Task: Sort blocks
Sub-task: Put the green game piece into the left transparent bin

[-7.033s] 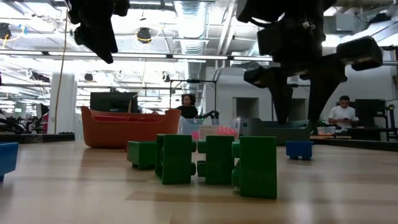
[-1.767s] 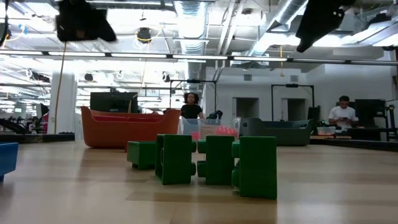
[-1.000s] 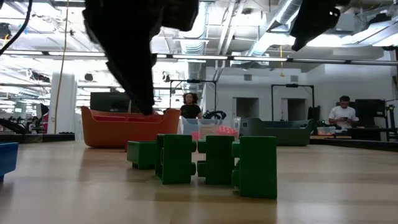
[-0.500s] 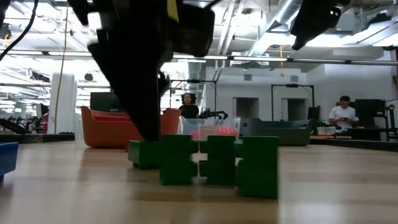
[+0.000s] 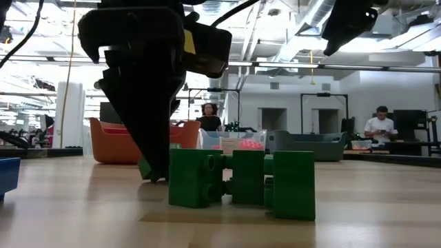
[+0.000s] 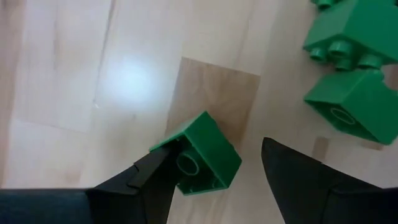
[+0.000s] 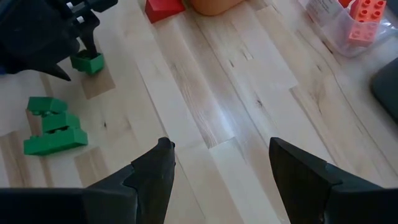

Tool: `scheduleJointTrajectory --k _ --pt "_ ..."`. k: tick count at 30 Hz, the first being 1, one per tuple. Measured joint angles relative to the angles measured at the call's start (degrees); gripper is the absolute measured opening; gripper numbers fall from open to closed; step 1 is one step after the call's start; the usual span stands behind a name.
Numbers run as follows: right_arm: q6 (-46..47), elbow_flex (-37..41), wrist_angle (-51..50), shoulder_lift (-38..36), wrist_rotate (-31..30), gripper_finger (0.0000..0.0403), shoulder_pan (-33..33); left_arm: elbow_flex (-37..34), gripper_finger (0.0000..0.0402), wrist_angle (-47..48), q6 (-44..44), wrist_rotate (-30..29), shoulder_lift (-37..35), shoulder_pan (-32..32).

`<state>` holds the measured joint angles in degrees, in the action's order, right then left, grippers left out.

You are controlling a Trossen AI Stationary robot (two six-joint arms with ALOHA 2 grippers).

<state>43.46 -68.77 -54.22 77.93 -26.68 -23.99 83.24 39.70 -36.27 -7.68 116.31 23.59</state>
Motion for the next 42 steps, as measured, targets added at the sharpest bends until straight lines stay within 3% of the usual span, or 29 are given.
scheduleJointTrajectory --k 7,12,19,26,32,38,42 --pt "0.04 0.0 -0.02 0.0 0.0 0.0265 0.0 -0.07 0.02 1.73 -2.44 -4.48 -2.06 -0.42" --pt "0.13 0.0 0.07 0.0 0.0 0.0265 0.0 -0.07 0.0172 2.32 -2.54 -4.53 -4.59 -1.12" --pt "-3.11 0.0 5.91 0.0 0.0 0.0265 0.0 -0.07 0.0154 3.98 0.5 -4.45 -13.86 -1.35" --pt "-6.45 0.0 12.01 0.0 0.0 0.0265 2.83 -0.07 0.0153 16.43 3.45 -10.43 -25.81 -5.38" --pt "-6.49 -0.02 15.82 0.0 0.0 0.0265 3.65 -0.07 0.0153 25.1 9.32 -16.44 -35.52 -15.48" --pt "-5.9 -0.02 17.16 0.15 0.0 0.0265 3.4 -3.6 0.0153 26.02 18.5 -16.31 -41.98 -31.91" --pt "-3.45 -0.02 17.2 0.15 0.55 0.0265 2.9 -9.37 0.0153 25.03 22.08 -12.76 -44.15 -43.89"
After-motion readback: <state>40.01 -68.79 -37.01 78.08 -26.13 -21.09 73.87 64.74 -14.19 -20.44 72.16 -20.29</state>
